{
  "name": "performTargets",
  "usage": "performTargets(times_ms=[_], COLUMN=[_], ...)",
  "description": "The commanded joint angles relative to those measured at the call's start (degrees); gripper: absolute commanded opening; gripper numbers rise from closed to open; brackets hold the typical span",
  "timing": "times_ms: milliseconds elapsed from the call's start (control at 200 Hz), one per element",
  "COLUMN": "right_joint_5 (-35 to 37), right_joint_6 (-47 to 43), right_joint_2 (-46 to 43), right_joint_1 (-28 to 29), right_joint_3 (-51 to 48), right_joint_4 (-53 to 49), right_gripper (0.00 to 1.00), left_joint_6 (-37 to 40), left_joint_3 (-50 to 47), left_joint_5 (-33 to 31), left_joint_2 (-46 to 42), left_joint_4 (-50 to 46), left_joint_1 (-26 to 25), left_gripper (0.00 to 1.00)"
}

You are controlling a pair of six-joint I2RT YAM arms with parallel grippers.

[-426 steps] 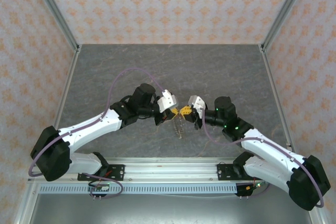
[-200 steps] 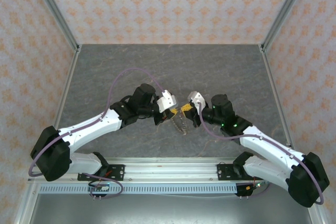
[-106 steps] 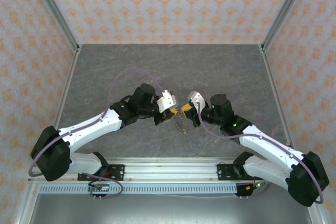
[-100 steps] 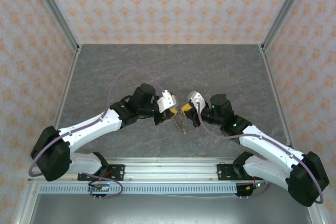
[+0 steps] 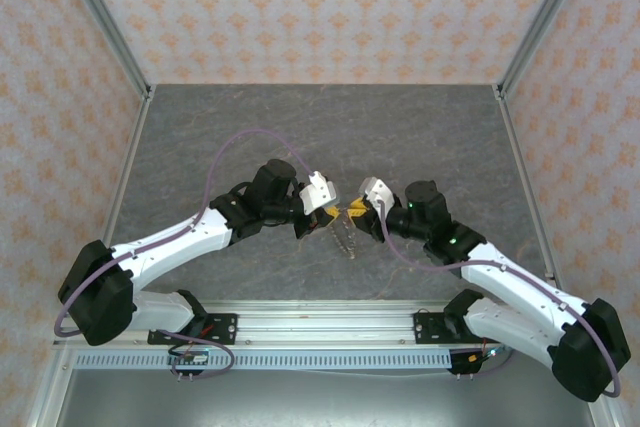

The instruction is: Put the keys on the keyring

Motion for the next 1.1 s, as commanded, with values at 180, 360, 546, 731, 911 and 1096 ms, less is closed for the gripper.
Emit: performTargets(times_ms=[180, 360, 546, 731, 911, 1096], right_joint_5=[-0.13, -3.24, -8.74, -14.51, -11.11, -12.13], right_joint_6=[-3.38, -5.45, -11.23, -14.89, -15.69, -15.86], right_joint_2=[-2.28, -2.83, -3.36, -2.02, -0.12, 1.55], right_joint_1=[-0.19, -0.19, -0.19, -0.19, -0.19, -0.23], right_joint_3=[1.93, 2.29, 3.09, 4.49, 5.38, 5.64], right_joint_4=[-4.44, -3.77, -4.11, -4.36, -3.74, -3.15], right_gripper=[0.22, 0.22, 0.22, 0.23, 0.28, 0.24], left_joint_6=[2.13, 5.17, 6.6, 6.66, 7.1, 7.01], left_joint_3=[-0.19, -2.3, -2.22, -2.39, -1.85, -2.02], left_joint_5=[0.91, 1.76, 2.99, 4.83, 5.54, 5.59], left_joint_2=[-3.4, -5.14, -5.54, -5.16, -4.85, -5.03], left_joint_4=[2.27, 4.05, 2.36, 3.14, 2.64, 2.92], left_joint_1=[-0.71, -0.94, -0.93, -0.94, -0.93, -0.96], left_gripper=[0.0, 0.0, 0.0, 0.0, 0.0, 0.0])
